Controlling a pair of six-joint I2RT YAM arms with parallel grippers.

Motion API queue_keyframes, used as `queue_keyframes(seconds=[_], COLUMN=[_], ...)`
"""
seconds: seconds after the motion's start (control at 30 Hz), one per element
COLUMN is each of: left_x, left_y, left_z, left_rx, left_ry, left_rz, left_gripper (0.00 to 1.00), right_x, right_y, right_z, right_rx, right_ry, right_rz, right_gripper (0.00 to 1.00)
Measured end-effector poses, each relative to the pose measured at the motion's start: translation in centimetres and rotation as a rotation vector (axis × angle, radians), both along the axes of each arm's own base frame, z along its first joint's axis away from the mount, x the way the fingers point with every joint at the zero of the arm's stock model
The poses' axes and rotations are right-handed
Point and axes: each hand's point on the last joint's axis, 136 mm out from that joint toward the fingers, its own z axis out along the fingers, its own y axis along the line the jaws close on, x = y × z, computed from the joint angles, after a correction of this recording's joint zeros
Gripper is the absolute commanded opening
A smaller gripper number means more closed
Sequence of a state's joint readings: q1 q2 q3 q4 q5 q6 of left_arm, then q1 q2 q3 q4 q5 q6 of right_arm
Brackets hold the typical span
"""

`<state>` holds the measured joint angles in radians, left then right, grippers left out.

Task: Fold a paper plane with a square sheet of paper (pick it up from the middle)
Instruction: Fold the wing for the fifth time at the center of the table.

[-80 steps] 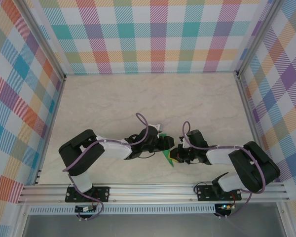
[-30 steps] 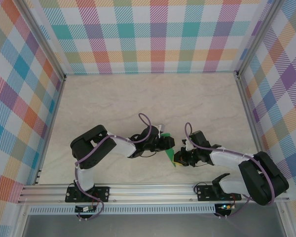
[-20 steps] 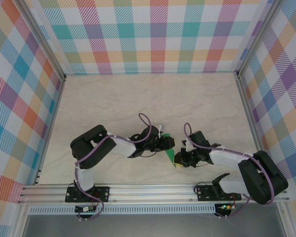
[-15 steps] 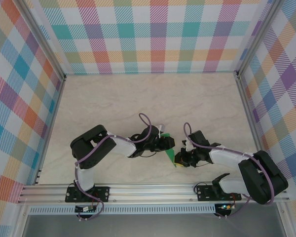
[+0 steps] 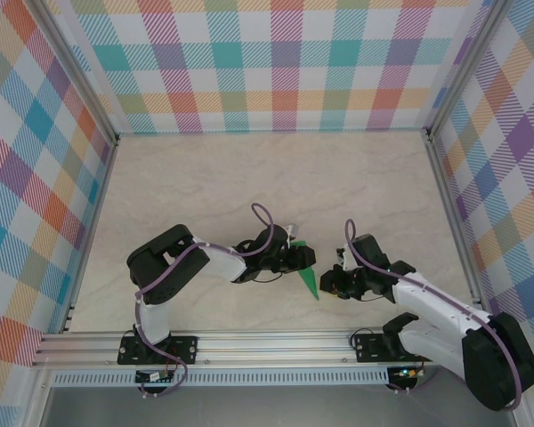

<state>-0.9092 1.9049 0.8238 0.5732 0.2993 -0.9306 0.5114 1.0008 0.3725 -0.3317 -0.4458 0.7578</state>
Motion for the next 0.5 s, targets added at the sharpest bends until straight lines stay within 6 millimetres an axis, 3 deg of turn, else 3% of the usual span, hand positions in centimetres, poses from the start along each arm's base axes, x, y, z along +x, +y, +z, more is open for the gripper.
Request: queue_keyframes(seconds=[0.27,0.5], left_x=[0.2,0.2], left_y=[-0.2,-0.2], left_z=[-0.1,0.0], left_rx=[0.006,0.006], left_ry=[0.01,0.01], left_rz=[-0.003,-0.004], left_gripper=[0.44,0.44], right_x=[0.9,1.5], right_y=[2.5,2.9], right_z=[-0.8,-2.5], right_rx=[0.098,0.073], right_ry=[0.083,0.136], right_rz=[0.027,0.029], right_gripper=[0.05,0.03])
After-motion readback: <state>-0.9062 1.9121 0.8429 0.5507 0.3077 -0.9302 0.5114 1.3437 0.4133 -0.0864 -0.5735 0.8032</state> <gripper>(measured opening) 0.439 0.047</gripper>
